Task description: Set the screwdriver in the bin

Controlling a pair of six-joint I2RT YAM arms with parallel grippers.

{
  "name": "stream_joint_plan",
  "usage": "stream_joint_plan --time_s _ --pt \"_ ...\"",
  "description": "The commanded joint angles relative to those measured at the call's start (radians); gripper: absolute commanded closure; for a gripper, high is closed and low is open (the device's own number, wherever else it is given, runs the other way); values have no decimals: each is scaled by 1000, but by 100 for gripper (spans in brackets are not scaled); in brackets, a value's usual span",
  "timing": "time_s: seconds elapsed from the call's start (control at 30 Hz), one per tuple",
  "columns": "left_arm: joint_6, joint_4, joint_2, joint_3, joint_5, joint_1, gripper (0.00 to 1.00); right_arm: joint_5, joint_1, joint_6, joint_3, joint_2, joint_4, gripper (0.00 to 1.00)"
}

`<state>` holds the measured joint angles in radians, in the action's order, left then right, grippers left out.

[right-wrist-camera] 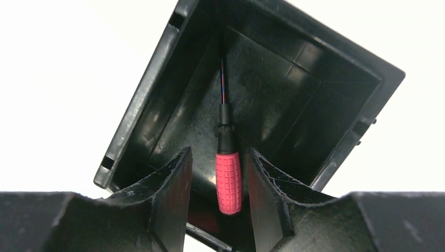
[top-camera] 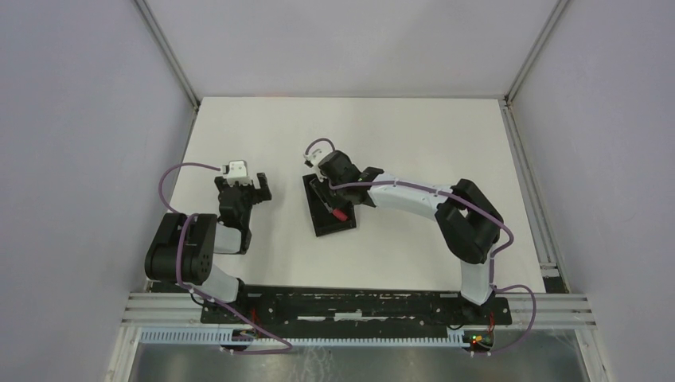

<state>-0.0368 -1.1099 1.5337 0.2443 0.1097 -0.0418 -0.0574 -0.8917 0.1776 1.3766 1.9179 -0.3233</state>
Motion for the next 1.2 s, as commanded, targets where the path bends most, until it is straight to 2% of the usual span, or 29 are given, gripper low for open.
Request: stream_joint_plan --time_s 0.0,0.17,0.2,0.23,0.27,0.37,0.5,0.73,0.87,1.0,1.17 --pt "17 -53 1 6 2 -3 0 -43 -7 43 60 -74 57 52" --pt "17 -53 0 6 3 -4 0 -48 -9 40 42 -201 95 49" --pt "17 -53 0 6 2 -3 0 -50 -9 26 30 -237 106 39" --pt "17 -53 0 6 2 -3 0 -52 -8 10 15 -263 116 24" --pt "17 -53 1 6 3 -4 0 -62 -7 -9 -2 -302 124 3" --pt "16 -53 0 6 2 -4 0 -145 -1 -54 -72 -416 150 2" --pt "16 -53 0 6 2 -3 0 -313 37 -132 -256 -574 213 2" --pt "17 -53 0 6 3 -4 0 -369 234 -155 -537 -813 211 2" --pt "16 -53 1 6 3 -2 0 -479 330 -135 -721 -926 248 2" --pt "16 -53 0 6 3 -3 0 -536 389 -77 -884 -987 317 2" --pt "17 -53 1 6 1 -2 0 -531 417 -56 -988 -1001 409 2"
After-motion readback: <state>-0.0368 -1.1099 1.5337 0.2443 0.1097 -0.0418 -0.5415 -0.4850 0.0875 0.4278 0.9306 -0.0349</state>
